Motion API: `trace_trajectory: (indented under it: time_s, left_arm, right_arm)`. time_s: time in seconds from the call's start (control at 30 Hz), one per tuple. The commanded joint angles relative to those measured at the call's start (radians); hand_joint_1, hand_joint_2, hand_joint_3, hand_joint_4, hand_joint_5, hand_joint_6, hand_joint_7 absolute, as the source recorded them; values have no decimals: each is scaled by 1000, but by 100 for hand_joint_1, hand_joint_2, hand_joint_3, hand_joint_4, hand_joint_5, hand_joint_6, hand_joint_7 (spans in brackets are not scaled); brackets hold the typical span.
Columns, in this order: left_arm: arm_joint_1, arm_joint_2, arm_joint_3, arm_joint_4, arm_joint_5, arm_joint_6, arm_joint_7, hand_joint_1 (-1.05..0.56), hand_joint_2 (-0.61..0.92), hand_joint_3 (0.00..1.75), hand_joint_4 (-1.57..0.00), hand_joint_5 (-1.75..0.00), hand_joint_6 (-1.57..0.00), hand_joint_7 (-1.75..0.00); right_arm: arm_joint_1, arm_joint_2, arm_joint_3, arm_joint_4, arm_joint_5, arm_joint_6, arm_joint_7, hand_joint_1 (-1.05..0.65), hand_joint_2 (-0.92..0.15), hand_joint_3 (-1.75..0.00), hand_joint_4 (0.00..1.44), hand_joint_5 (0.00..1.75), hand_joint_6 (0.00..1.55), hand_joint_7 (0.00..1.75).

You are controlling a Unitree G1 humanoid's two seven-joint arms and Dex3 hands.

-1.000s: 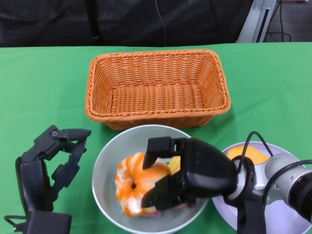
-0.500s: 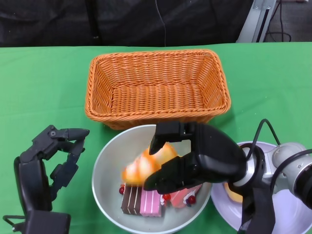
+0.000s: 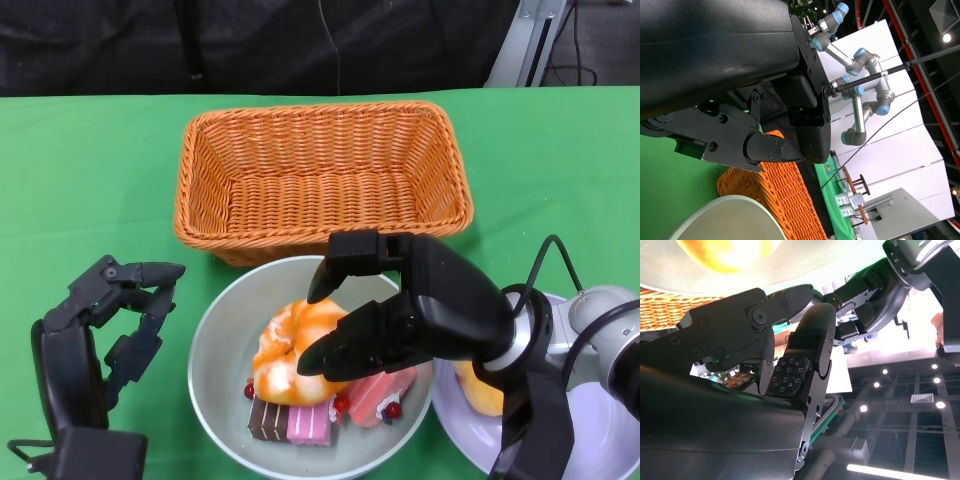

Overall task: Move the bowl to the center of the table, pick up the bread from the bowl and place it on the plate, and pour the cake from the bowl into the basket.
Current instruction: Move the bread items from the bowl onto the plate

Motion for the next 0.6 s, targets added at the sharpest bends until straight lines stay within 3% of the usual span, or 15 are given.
trace_trajectory:
  time_s: [0.03, 0.1, 0.2, 0.37, 0.6]
  left_arm:
    - [1, 16, 5, 3, -10, -9, 4, -21, 92, 23, -80, -132, -92, -78]
    - [3, 17, 4, 1, -6, -9, 6, -21, 92, 23, -80, -132, -92, -77]
    - [5, 16, 6, -3, 0, -3, 12, -21, 92, 24, -80, -132, -92, -77]
    - [5, 15, 6, -3, 2, -2, 13, -22, 92, 23, -80, -132, -92, -77]
    - [5, 15, 6, -3, 2, -2, 13, -22, 92, 23, -80, -132, -92, -77]
  right_arm:
    - [23, -17, -30, -2, 53, 18, 94, -31, -84, -1, 90, 102, 128, 4]
    - [52, -19, -52, -8, 108, 63, 242, -35, -88, -1, 77, 86, 99, 1]
    - [83, -33, -78, -50, 170, 100, 411, -44, -86, 0, 73, 66, 85, 0]
    - [119, -38, -120, -107, 213, 116, 520, -46, -85, 0, 75, 57, 83, 0]
    - [140, -35, -156, -133, 221, 116, 572, -46, -85, 0, 77, 54, 83, 0]
